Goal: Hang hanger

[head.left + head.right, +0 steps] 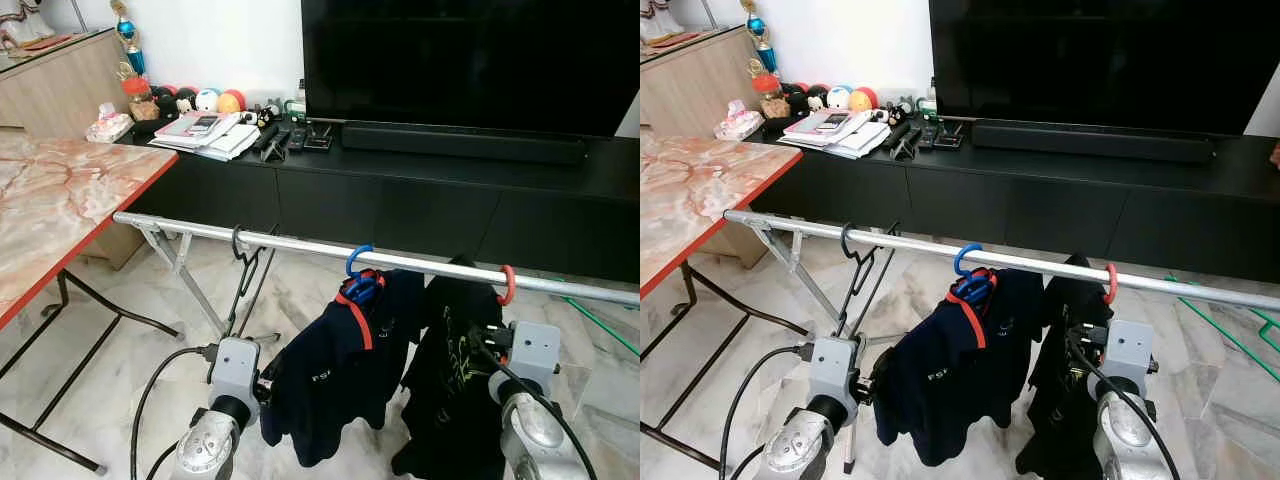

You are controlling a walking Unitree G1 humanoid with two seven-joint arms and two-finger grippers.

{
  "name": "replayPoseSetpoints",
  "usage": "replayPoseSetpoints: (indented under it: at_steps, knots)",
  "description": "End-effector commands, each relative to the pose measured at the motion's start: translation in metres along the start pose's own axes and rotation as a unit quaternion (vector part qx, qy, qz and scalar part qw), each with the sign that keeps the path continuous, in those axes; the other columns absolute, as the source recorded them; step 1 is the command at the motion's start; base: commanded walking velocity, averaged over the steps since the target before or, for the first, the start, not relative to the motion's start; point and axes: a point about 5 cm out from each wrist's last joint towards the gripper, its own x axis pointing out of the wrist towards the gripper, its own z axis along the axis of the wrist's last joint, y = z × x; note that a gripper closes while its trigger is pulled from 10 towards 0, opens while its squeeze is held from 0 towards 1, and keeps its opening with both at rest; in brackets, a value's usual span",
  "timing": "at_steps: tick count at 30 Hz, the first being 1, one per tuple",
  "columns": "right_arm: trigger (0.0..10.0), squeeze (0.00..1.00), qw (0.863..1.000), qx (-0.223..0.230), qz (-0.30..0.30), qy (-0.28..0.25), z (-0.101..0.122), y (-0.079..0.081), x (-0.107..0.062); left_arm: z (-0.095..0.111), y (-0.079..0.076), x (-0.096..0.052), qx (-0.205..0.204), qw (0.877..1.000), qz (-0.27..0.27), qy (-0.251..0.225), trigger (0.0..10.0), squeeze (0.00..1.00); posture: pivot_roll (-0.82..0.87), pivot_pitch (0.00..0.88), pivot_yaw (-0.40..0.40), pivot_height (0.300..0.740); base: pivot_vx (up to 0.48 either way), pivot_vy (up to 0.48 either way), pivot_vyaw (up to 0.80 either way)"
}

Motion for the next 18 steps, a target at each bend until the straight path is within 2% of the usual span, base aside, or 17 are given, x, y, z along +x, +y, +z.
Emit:
replayPoseSetpoints:
  at_steps: [1, 7, 15, 18]
  knots:
    - [10.0, 0.0, 1.0, -0.016, 0.014, 0.011, 0.0, 0.004, 0.004, -0.002, -0.002, 0.001, 0.004, 1.0, -0.006, 0.003, 10.0, 0.0, 0.0, 0.057, 0.032, 0.74, 0.0, 0.0, 0.0]
    - [10.0, 0.0, 1.0, -0.021, 0.021, -0.001, 0.013, 0.003, 0.016, -0.002, -0.002, 0.001, 0.007, 1.0, -0.007, 0.003, 10.0, 0.0, 0.0, 0.05, 0.032, 0.74, 0.0, 0.0, 0.0]
    - [10.0, 0.0, 0.998, -0.041, 0.019, 0.042, 0.004, -0.001, 0.02, -0.002, -0.002, 0.001, 0.006, 1.0, -0.009, 0.003, 10.0, 0.0, 0.0, 0.045, 0.032, 0.74, 0.0, 0.0, 0.0]
    - [10.0, 0.0, 0.998, -0.038, 0.014, 0.042, 0.003, -0.002, 0.02, -0.002, -0.002, 0.0, 0.006, 1.0, -0.01, 0.003, 10.0, 0.0, 0.0, 0.045, 0.032, 0.74, 0.0, 0.0, 0.0]
